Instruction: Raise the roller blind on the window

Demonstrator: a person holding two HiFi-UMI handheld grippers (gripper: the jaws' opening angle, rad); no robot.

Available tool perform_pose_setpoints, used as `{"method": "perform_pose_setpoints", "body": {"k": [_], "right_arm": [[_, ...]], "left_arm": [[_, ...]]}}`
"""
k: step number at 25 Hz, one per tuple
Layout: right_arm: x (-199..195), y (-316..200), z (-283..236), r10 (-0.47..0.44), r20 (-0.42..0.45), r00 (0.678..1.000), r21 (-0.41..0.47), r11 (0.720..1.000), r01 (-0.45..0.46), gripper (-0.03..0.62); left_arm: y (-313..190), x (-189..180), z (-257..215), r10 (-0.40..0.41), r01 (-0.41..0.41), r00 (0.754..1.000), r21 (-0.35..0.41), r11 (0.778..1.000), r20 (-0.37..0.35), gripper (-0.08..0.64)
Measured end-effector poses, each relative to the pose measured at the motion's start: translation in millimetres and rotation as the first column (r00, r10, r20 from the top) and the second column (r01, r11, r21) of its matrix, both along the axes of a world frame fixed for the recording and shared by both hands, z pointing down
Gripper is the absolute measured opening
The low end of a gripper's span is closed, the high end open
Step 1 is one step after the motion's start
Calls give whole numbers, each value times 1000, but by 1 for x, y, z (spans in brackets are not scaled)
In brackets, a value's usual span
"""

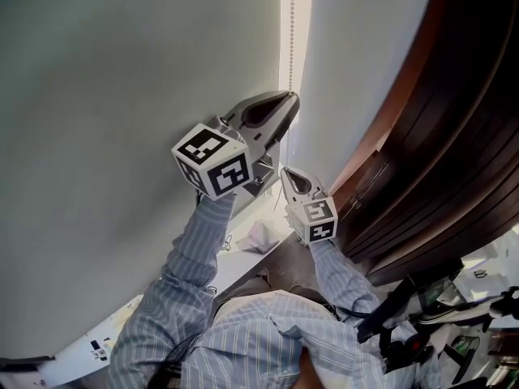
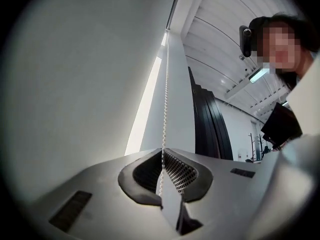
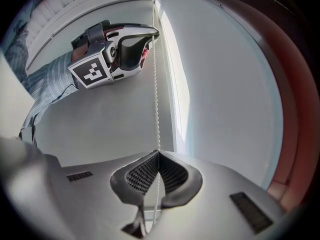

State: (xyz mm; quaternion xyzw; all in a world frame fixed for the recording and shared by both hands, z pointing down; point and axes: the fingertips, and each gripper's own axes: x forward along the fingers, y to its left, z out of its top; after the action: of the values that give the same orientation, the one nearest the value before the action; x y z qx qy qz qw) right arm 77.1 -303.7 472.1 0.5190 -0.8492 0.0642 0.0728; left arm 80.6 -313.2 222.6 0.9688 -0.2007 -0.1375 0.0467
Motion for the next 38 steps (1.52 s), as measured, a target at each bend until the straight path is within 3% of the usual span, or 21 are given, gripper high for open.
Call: {"method": "perform_pose_setpoints", "body": {"k": [5,10,14,18,22,25,27,28,30,34,36,38], "right_arm": [[3,4,2,15,-11,1000,15,1000,-15,5],[-7,8,9,7,-59,998,50,999,-4,5],[-15,9,64,2,-42,999,-103,995,-7,5],[-4,26,156,0,-107,994,-298,954,-32,5],[7,51,233,-5,-147,989,-464,883,-64,5],[3,70,270,-19,-158,987,-561,825,-74,5],[-3,76,273,-56,-169,984,-577,815,-52,6],[-4,77,268,-75,-185,980,-567,823,-44,6],[0,75,233,-69,-175,982,-497,867,-28,8],[8,54,60,-24,88,996,-193,980,41,9],[0,45,-31,-105,137,985,-31,993,111,28],[-11,38,-106,-200,115,973,97,977,190,80]], "left_arm": [[-2,-6,3,-6,0,997,-81,997,-78,9],[-3,-18,9,-78,74,992,-50,996,-96,6],[-14,-17,59,-75,70,997,-175,982,-20,8],[-16,-20,154,-76,98,994,-331,939,79,8],[-3,-14,238,-46,109,988,-462,880,145,6],[8,-13,274,-25,111,985,-521,846,170,6],[6,-20,281,-38,123,985,-534,836,167,6],[5,-24,281,-47,132,984,-535,834,171,5],[2,-31,280,-56,152,979,-522,839,195,5],[2,-34,280,-60,148,981,-517,843,184,5],[3,-33,278,-65,147,983,-511,847,174,6],[5,-29,278,-68,159,977,-483,861,202,5]]}}
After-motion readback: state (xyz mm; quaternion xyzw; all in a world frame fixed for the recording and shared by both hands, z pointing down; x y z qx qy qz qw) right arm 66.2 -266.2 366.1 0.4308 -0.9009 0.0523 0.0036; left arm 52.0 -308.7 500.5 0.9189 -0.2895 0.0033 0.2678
